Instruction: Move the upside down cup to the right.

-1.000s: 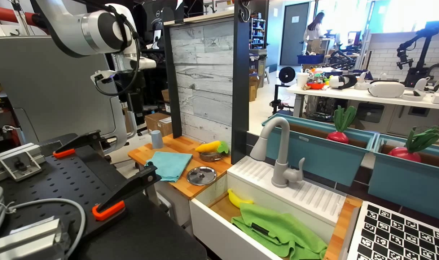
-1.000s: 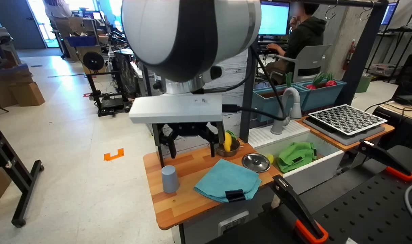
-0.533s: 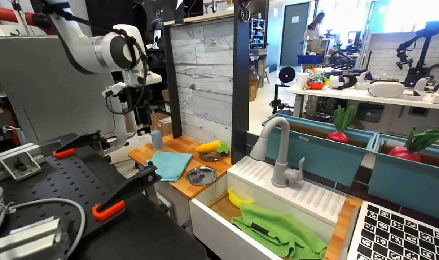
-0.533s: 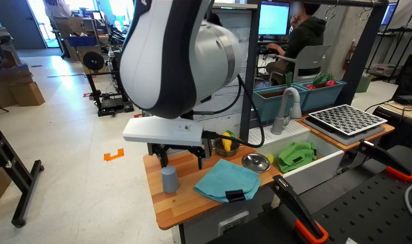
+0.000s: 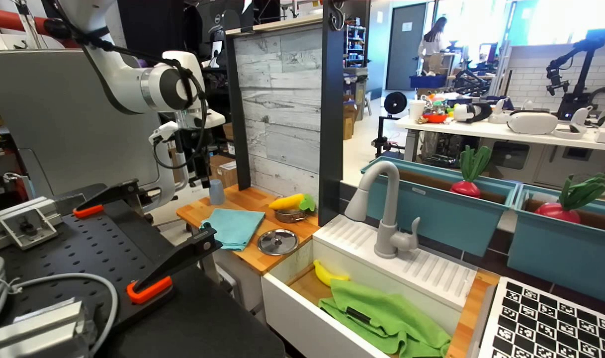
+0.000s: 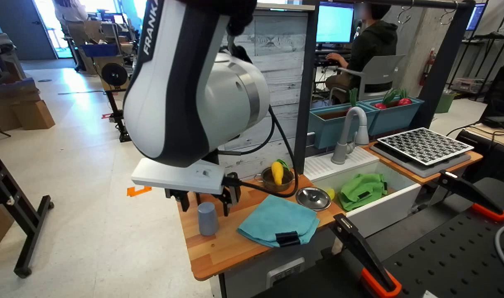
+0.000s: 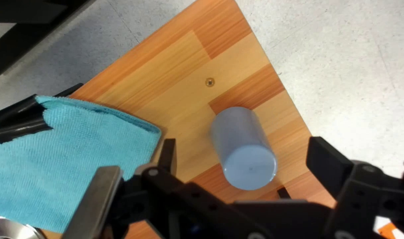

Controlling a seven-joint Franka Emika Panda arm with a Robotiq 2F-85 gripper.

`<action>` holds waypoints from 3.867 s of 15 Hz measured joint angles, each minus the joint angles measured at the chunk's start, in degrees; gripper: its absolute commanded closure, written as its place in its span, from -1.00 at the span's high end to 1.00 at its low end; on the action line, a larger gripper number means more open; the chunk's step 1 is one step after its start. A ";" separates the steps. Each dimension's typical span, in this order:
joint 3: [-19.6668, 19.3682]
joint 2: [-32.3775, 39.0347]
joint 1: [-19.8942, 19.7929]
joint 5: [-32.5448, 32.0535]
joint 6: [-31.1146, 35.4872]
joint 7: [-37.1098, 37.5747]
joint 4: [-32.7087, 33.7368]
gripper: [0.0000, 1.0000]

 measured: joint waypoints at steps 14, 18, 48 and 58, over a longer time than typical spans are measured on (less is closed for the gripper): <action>-1.27 6.10 1.32 0.51 -4.48 0.00 9.62 -0.61; -1.45 6.05 2.70 0.33 -4.52 -0.14 9.66 -0.61; -5.21 4.17 -7.27 3.06 -0.90 -4.84 4.59 0.55; -4.24 4.09 -7.27 3.28 -1.04 -7.69 4.89 1.00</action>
